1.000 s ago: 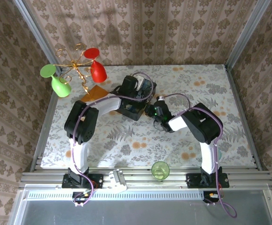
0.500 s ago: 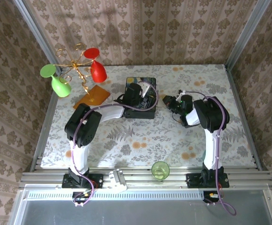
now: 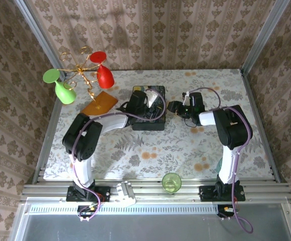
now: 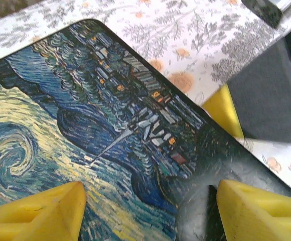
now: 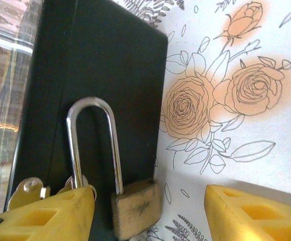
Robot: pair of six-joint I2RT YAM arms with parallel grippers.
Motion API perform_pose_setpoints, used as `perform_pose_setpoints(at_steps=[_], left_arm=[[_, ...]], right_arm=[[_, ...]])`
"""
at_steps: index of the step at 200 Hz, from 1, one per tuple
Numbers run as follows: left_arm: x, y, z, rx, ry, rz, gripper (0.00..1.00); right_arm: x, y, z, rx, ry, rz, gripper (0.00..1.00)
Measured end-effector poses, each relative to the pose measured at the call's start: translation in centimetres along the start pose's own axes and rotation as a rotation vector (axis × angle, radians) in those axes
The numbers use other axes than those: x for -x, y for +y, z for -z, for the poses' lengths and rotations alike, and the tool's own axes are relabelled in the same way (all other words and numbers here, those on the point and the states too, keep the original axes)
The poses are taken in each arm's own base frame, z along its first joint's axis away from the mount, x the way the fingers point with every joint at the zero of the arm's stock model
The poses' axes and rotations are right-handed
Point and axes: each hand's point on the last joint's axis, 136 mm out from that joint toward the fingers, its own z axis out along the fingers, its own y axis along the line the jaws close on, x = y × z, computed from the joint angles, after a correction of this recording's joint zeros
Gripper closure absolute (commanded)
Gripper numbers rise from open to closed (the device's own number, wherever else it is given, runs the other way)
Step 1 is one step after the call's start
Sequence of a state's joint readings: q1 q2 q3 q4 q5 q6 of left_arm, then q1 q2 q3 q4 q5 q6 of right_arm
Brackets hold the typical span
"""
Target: Unlock the padlock with the key
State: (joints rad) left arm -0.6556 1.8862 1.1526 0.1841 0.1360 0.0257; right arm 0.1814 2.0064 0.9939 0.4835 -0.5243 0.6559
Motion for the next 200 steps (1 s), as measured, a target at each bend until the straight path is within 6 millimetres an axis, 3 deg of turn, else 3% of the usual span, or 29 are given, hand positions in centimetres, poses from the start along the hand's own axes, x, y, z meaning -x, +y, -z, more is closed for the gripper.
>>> perform_pose_setpoints(at_steps=[54,96,132,165,200], left_arm=[[-1.0,1.1,1.9,-0.041,0.053,0.001,0.29],[-0.9,1.2,3.8,-0.043,0.075,0.109,0.16],[-1.3,2.8,5.3,0.013,0.133,0.253,0.08],[-1.5,4.3,5.4,0.071,0.165,0.343,0.07],[-1.2,5.5,4.6,0.146,0.161,0.355,0.07]], right_arm=[[2.0,-0.1,-0.4,0.187,-0.004,-0.124,0.38],[3.3,1.1,-2.5,0.277,-0.012,-0.199,0.37],[4.6,2.1,-3.8,0.397,-0.031,-0.236,0.34],[4.5,2.8,-4.0,0.467,-0.013,-0.270,0.37],[3.0,2.9,-3.6,0.504,0.024,-0.295,0.43]])
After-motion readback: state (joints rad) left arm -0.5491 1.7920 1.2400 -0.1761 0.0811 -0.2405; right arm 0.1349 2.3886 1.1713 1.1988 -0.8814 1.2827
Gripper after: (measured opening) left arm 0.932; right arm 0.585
